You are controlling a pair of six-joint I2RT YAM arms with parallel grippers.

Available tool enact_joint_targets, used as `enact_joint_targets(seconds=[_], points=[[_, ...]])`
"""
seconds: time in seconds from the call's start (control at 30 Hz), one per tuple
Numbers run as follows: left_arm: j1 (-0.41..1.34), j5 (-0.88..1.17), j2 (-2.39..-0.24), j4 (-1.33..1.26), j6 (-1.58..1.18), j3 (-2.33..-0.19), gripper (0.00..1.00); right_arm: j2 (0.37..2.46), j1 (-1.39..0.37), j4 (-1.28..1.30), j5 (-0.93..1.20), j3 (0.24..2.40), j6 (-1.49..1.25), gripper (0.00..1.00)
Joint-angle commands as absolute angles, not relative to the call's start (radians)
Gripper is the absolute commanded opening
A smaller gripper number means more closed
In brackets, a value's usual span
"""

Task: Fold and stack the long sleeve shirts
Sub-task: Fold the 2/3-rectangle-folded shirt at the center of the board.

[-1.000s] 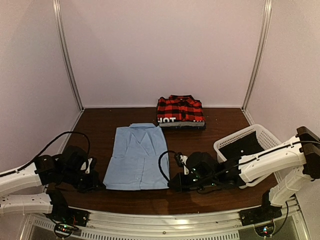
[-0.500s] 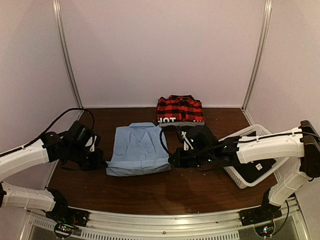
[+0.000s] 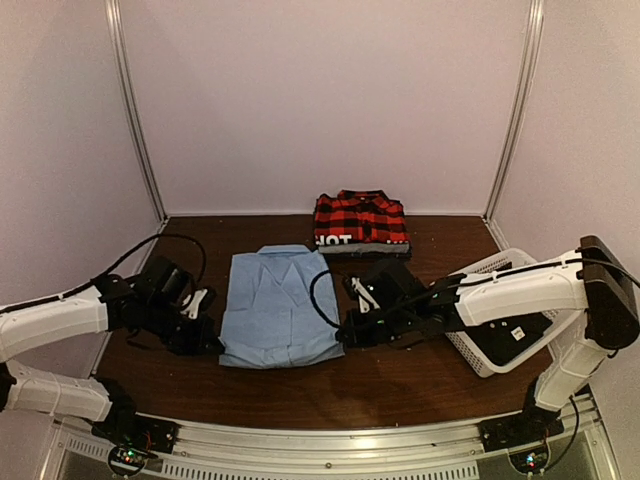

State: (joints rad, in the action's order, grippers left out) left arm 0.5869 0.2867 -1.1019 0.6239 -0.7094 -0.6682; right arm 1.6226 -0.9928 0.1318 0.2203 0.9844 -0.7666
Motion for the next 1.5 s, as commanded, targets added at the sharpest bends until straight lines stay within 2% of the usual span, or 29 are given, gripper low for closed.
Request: enact_joint_targets(seconds=[0.0, 0.17, 0.33, 0.6, 0.77, 0.93, 1.1, 1.2, 1.3, 1.47], points=[[0.752, 0.379, -1.009, 0.626, -0.843, -0.572, 0.00, 1.585, -1.085, 0.136, 0.265, 0.888, -0.798, 0.00], [0.935, 0.332, -0.886, 0.635, -1.090, -0.437, 0.00, 1.526, -1.178, 0.105, 0.245, 0.760, -0.885, 0.00], [0.994, 0.324, -0.892, 0.635, -1.137, -0.385, 0.00, 1.529, -1.215, 0.106, 0.215, 0.724, -0.910, 0.00], [0.996, 0.220, -0.906, 0.801, -1.078, -0.531, 0.00, 1.493, -1.236, 0.190, 0.169, 0.781, -0.885, 0.00], [0.938, 0.213, -0.946, 0.856, -0.987, -0.694, 0.00, 1.471, -1.195, 0.318, 0.152, 0.925, -0.832, 0.00], [0.595, 0.328, -1.107, 0.818, -0.678, -0.865, 0.00, 1.576, -1.016, 0.336, 0.275, 1.113, -0.724, 0.00], [0.357, 0.414, -1.464, 0.624, -0.475, -1.053, 0.00, 1.853, -0.835, 0.305, 0.296, 1.368, -0.623, 0.00], [0.307, 0.411, -1.708, 0.493, -0.471, -1.170, 0.00, 2.043, -0.769, 0.266, 0.251, 1.554, -0.609, 0.00], [0.294, 0.413, -1.916, 0.402, -0.496, -1.277, 0.00, 2.198, -0.724, 0.182, 0.208, 1.639, -0.627, 0.00], [0.295, 0.413, -2.029, 0.320, -0.538, -1.299, 0.00, 2.333, -0.697, 0.134, 0.211, 1.661, -0.665, 0.00]])
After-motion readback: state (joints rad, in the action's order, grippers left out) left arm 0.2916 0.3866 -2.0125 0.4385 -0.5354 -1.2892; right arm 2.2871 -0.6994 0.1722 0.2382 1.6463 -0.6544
